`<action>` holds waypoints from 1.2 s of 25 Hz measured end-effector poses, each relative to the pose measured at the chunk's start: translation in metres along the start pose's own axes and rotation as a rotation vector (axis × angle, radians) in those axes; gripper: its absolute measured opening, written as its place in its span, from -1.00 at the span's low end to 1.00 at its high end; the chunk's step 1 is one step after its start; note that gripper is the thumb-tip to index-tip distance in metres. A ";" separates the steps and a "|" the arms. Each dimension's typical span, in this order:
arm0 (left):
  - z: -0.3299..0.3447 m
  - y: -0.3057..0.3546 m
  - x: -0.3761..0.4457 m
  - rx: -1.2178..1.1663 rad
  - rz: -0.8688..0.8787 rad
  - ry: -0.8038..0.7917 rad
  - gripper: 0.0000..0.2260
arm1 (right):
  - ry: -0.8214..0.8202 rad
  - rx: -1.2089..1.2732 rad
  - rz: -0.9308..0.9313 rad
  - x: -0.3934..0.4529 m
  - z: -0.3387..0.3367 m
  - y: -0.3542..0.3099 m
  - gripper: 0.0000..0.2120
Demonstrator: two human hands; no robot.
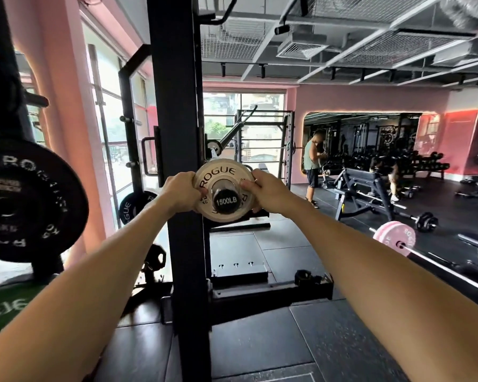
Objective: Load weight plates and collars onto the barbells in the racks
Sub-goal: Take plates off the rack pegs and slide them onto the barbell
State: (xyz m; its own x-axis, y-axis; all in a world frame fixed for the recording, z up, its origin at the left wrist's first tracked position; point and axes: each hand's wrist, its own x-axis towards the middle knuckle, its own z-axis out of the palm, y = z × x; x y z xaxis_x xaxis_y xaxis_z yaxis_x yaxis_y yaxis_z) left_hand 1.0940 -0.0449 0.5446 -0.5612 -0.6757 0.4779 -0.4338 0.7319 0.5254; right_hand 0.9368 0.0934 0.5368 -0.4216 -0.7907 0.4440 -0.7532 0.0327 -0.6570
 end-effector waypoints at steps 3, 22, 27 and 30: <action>-0.022 0.016 -0.043 -0.003 0.020 -0.033 -0.87 | -0.024 0.001 0.003 -0.044 -0.012 -0.022 -0.82; -0.326 -0.178 -0.202 0.285 -0.191 0.112 -0.75 | -0.192 0.052 -0.315 -0.066 0.229 -0.296 -0.72; -0.416 -0.264 -0.240 0.342 -0.231 0.124 -0.78 | -0.237 0.085 -0.356 -0.069 0.325 -0.390 -0.71; -0.460 -0.314 -0.255 0.323 -0.274 0.151 -0.78 | -0.292 0.126 -0.366 -0.060 0.373 -0.437 -0.79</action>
State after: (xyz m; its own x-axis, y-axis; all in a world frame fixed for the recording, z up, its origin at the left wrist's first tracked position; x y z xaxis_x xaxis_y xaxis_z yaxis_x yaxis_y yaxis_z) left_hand 1.6978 -0.1429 0.5816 -0.2962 -0.8364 0.4612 -0.7636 0.4974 0.4117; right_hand 1.4798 -0.1017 0.5699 0.0323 -0.8756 0.4820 -0.7509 -0.3396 -0.5665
